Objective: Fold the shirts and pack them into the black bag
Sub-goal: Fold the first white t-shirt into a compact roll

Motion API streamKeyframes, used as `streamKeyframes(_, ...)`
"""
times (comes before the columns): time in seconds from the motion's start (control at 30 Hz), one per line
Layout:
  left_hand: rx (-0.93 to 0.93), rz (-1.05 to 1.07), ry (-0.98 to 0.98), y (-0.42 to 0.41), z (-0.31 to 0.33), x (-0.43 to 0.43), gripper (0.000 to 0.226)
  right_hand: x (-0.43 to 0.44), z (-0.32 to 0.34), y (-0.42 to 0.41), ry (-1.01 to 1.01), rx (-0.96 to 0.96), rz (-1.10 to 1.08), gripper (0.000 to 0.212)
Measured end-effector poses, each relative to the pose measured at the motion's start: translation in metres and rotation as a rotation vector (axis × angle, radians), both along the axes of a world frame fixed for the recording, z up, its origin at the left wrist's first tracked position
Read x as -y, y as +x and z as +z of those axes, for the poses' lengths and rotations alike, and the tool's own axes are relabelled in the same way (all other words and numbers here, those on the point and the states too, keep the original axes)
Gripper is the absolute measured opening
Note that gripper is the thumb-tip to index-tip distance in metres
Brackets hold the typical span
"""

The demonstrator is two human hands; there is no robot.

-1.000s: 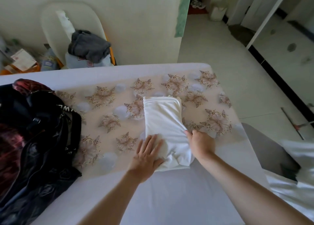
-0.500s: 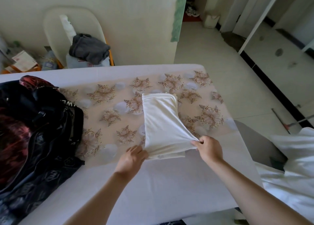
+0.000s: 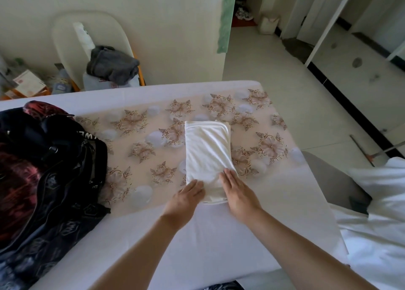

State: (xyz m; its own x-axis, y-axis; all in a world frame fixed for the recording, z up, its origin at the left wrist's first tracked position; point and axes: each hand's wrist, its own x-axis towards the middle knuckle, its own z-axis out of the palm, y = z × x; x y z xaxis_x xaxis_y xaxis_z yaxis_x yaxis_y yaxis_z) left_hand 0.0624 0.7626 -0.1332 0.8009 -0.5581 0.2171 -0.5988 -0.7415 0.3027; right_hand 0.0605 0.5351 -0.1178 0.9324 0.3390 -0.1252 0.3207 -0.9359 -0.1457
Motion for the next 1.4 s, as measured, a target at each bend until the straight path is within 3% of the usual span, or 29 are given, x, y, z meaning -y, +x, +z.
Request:
streamKeyframes(0.1,-0.216,0.142,-0.074,0.008,0.03,0.004,0.017,-0.004,0.021,0.014,0.05,0.07,-0.021,0.032)
streamKeyframes(0.17,-0.409,0.227,-0.127,0.02,0.051,0.004,0.007,-0.004,0.042,0.025,0.116,-0.008,-0.138,0.016)
streamKeyframes(0.33,-0.642,0.39,-0.217,0.061,0.08,0.005,0.013,0.002,0.062,0.064,0.325,-0.177,-0.284,0.01)
streamKeyframes(0.37,-0.595,0.444,-0.191,0.066,0.079,0.005,0.019,0.003,0.06,0.072,0.339,-0.181,-0.302,0.004)
streamKeyframes(0.43,-0.266,0.438,-0.123,0.068,0.067,0.007,0.031,0.004,0.051,0.083,0.347,-0.196,-0.347,0.015)
streamKeyframes(0.5,-0.013,0.249,-0.123,0.06,0.053,0.013,0.028,0.001,0.038,0.089,0.374,-0.197,-0.359,0.022)
streamKeyframes(0.53,0.024,0.127,-0.111,0.055,0.044,0.017,0.028,-0.001,0.032,0.089,0.386,-0.191,-0.359,0.023)
streamKeyframes(0.6,-0.018,-0.007,0.026,0.045,0.023,0.02,0.039,-0.004,0.019,0.089,0.401,-0.076,-0.323,0.026)
streamKeyframes(0.67,-0.116,0.03,0.159,0.042,0.005,0.015,0.053,-0.004,0.013,0.084,0.307,0.167,-0.223,0.033)
streamKeyframes(0.77,-0.232,0.072,0.184,0.046,-0.002,0.011,0.057,-0.008,0.022,0.071,0.252,0.461,0.076,0.033)
streamKeyframes(0.83,-0.262,0.085,0.145,0.05,0.001,0.015,0.055,-0.01,0.024,0.058,0.25,0.374,0.25,0.037)
streamKeyframes(0.93,-0.101,0.102,0.02,0.051,0.005,0.013,0.045,-0.002,0.011,0.044,0.007,0.113,0.26,0.077)
streamKeyframes(1.0,0.027,0.05,-0.078,0.044,0.005,0.007,0.04,0.004,0.003,0.042,-0.047,0.045,0.243,0.092)
streamKeyframes(1.07,0.032,0.003,-0.046,0.035,0.004,0.0,0.055,0.004,0.004,0.045,-0.014,0.024,0.235,0.097)
streamKeyframes(1.17,-0.068,-0.002,0.038,0.032,0.001,-0.011,0.076,-0.003,0.012,0.049,0.066,0.008,0.177,0.093)
streamKeyframes(1.33,-0.292,0.262,-0.131,0.05,0.043,-0.01,0.046,-0.006,0.043,0.062,0.279,-0.153,-0.089,0.054)
streamKeyframes(1.4,-0.412,0.371,-0.158,0.062,0.062,-0.009,0.036,-0.002,0.053,0.07,0.362,-0.253,-0.182,0.047)
